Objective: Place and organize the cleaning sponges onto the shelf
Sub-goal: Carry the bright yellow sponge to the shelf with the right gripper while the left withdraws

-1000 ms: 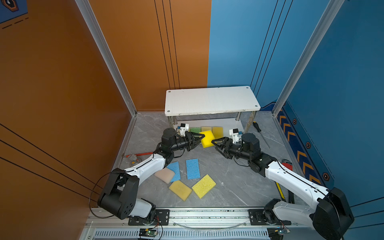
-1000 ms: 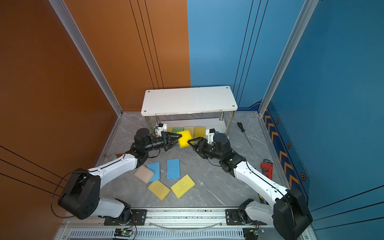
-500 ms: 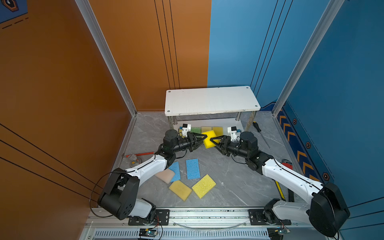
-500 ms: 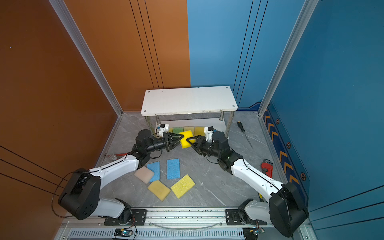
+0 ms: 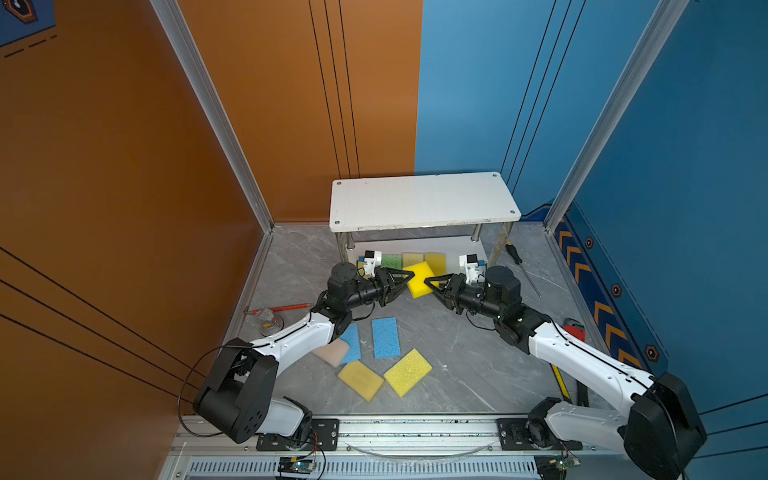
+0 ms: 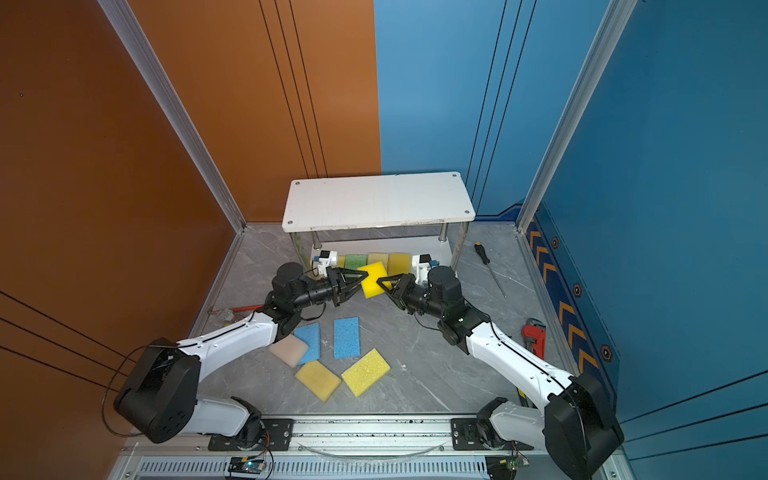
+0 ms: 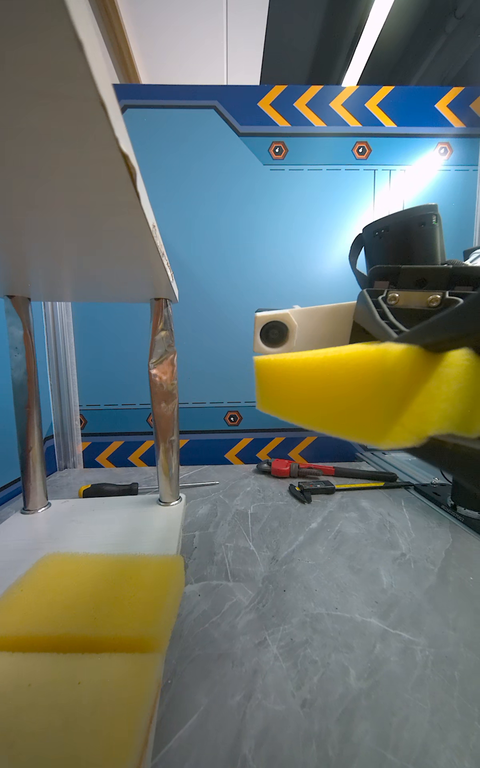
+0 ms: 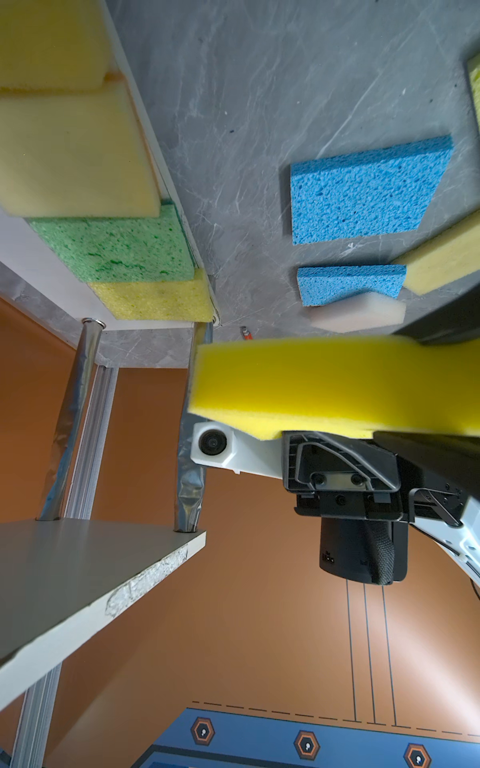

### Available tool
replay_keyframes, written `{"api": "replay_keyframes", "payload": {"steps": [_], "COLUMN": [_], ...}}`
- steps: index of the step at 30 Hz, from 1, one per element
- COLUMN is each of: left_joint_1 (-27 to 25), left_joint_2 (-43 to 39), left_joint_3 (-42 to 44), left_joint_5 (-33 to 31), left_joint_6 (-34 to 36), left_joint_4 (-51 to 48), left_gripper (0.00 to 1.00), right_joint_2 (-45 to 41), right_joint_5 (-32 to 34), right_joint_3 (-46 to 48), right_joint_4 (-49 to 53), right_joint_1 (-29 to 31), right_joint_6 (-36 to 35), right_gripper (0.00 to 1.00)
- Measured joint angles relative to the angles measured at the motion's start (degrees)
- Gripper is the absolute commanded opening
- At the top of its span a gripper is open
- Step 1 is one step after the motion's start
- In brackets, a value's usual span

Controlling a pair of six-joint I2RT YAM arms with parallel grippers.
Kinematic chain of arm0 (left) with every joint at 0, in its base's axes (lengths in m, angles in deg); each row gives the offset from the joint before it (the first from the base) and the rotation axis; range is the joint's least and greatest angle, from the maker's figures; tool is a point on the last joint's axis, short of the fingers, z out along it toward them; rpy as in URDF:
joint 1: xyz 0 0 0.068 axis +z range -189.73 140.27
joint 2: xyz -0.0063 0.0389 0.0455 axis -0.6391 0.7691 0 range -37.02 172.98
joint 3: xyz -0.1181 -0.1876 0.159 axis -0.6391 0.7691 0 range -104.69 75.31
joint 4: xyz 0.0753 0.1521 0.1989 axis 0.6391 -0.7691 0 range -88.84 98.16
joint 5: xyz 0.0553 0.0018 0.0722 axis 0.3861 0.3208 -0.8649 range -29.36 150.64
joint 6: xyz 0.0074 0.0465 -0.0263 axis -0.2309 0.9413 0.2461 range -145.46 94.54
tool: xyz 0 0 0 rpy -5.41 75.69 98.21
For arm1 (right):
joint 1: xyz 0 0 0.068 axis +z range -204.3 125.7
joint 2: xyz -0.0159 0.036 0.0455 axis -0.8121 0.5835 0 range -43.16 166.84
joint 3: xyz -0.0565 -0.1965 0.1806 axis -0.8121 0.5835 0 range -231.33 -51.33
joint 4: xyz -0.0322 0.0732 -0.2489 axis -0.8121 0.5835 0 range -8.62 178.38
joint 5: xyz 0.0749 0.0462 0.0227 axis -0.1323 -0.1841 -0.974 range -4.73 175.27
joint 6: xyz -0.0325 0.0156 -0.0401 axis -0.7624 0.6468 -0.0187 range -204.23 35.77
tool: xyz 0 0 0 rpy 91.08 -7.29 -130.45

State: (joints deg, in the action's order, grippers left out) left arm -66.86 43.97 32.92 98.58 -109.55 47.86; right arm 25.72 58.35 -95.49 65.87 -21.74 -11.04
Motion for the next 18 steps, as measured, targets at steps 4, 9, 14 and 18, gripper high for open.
{"api": "replay_keyframes", "payload": {"steps": [4,9,14,18], "left_joint_1": [-0.33,-0.42,-0.22,0.44], "left_joint_2": [0.0,0.0,-0.61,-3.61], "left_joint_3": [0.02,0.33,2.14,2.91], "left_joint_5": [-0.59,-1.01,-1.31,-1.42], "left_joint_6": [0.13,0.09,0.07,2.69], "left_joint_4": [-0.02,0.0,-0.31,-6.19], "left_gripper": [0.57,0.75,0.81,0.82], "right_joint_2": [-0.9,-2.29,-2.93,-4.7], "right_joint_5": [0.15,1.55,2.01,3.82], "right_joint_3": [0.04,0.04,0.02,-0.37], "right_joint_4": [0.02,0.48,3.82,11.23], "right_joint_1": [-0.17,-1.6,-5.35,-10.97], "right_joint_6": [-0.02,-0.11,-1.53,-5.68], "right_gripper": [0.26,0.21,0.22,0.22]}}
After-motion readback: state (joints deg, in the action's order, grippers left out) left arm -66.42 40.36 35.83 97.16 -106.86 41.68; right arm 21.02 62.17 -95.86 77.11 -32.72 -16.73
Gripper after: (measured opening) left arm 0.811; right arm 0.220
